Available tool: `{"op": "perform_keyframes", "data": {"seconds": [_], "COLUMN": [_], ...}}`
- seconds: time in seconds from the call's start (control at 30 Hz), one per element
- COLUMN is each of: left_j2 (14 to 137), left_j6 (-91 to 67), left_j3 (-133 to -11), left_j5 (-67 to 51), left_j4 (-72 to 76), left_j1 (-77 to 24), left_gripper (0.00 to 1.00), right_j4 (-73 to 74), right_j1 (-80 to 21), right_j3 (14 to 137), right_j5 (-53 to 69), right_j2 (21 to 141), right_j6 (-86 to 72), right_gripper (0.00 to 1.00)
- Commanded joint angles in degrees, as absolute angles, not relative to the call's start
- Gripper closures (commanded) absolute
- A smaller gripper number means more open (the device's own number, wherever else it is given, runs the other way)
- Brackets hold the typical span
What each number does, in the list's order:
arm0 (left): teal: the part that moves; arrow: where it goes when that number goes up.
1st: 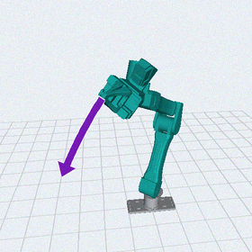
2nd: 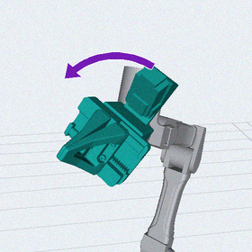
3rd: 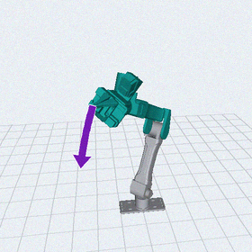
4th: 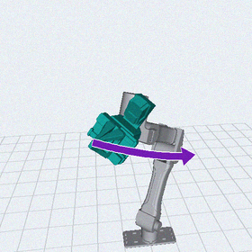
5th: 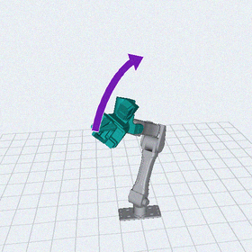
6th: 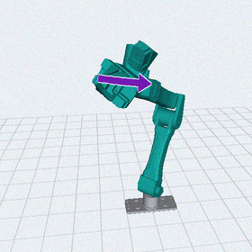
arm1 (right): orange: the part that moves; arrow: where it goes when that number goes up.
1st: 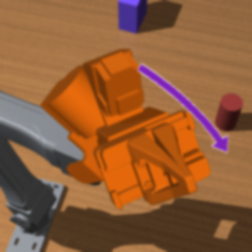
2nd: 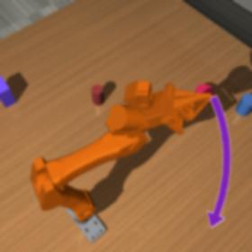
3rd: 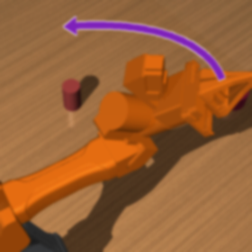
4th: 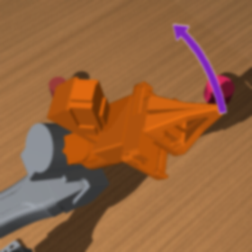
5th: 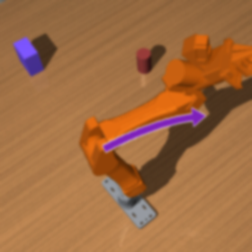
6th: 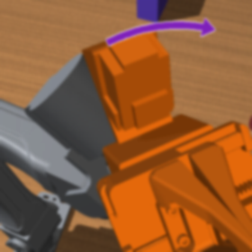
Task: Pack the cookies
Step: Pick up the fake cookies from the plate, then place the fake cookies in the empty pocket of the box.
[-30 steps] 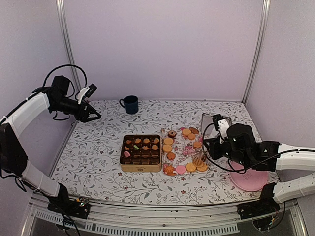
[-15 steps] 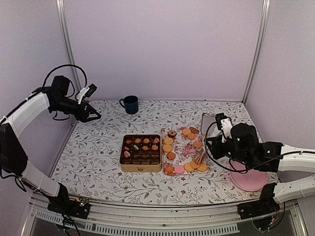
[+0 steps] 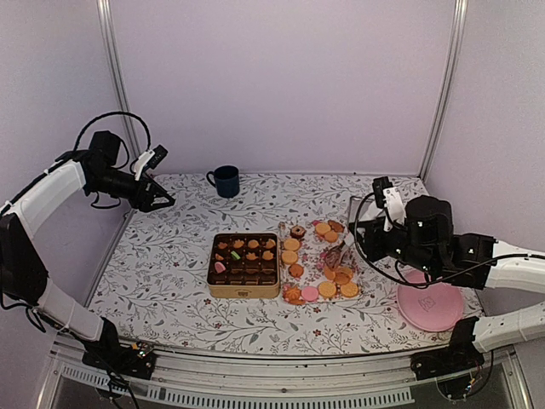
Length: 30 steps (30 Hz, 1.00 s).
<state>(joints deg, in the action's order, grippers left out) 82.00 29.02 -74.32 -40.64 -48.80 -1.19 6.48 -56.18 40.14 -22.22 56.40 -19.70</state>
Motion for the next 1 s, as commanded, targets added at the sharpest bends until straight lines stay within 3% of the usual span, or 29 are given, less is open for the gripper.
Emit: {"op": "perform_keyframes", "data": {"seconds": [0.0, 0.4, 0.67, 0.97], "left_j2": [81.05, 81.32, 80.97, 80.78], "left_j6": [29.82, 29.58, 29.89, 30.12], "left_j3": [-75.67, -74.85, -73.97, -73.57], "left_j5": [-40.69, -40.82, -41.10, -40.89], "left_j4": [-49.55, -49.54, -49.79, -49.89], "left_j1": [-0.70, -0.62, -0.61, -0.55], "left_gripper": [0.35, 0.35, 0.35, 0.35], "right_j4": [3.67, -4.90, -5.07, -3.62], "right_j1": [-56.09, -56.73, -59.62, -61.97], "right_j3": [47.07, 64.22, 79.82, 88.88], "right_j5": [-19.74, -7.05, -3.38, -1.93], "right_j2": [57.54, 79.81, 96.75, 107.87], "right_j6": [-16.29, -11.91, -6.09, -1.47], "right_gripper": [1.00, 1.00, 1.00, 1.00]}}
